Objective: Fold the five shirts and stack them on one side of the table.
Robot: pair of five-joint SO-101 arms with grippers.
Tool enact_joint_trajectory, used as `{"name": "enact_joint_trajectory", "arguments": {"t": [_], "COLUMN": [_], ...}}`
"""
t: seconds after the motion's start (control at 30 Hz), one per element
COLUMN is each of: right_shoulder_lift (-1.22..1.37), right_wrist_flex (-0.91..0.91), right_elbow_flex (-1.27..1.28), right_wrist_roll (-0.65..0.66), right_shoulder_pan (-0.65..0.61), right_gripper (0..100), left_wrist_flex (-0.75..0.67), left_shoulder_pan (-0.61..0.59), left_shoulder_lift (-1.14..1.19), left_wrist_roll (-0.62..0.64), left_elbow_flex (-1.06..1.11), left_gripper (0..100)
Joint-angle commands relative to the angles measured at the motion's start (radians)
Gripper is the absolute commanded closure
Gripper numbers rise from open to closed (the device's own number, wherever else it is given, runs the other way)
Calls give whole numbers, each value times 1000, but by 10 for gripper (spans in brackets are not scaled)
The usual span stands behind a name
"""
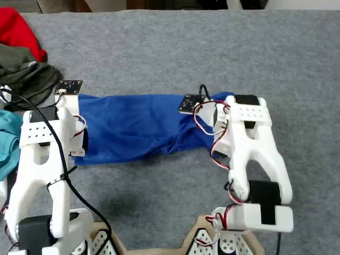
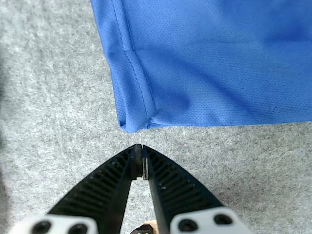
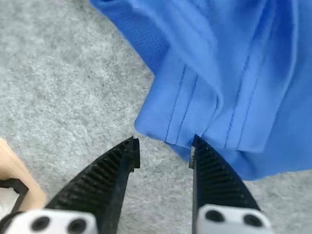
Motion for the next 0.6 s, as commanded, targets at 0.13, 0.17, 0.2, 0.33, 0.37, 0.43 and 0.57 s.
{"name": "enact_joint_trajectory", "arguments": {"t": [0.13,0.17,0.2,0.33,0.37,0.43,0.57], "right_shoulder_lift": [22,22,22,22,22,22,30], "right_wrist_flex": [2,11,20,63,77,103,149], "right_elbow_flex": [-85,-96,-110,-186,-211,-259,-320], "right_wrist_roll": [-15,-15,-15,-15,-15,-15,-15], "right_shoulder_pan": [19,24,27,54,61,74,77], "right_gripper": [991,993,989,991,991,991,991], "left_wrist_flex": [9,9,9,9,9,9,9], "left_shoulder_pan": [-9,-9,-9,-9,-9,-9,-9], "left_shoulder_lift": [-33,-33,-33,-33,-33,-33,-33], "left_wrist_roll": [0,0,0,0,0,0,0], "left_elbow_flex": [-3,-3,-3,-3,-3,-3,-3], "left_gripper": [981,981,981,981,981,981,981]}}
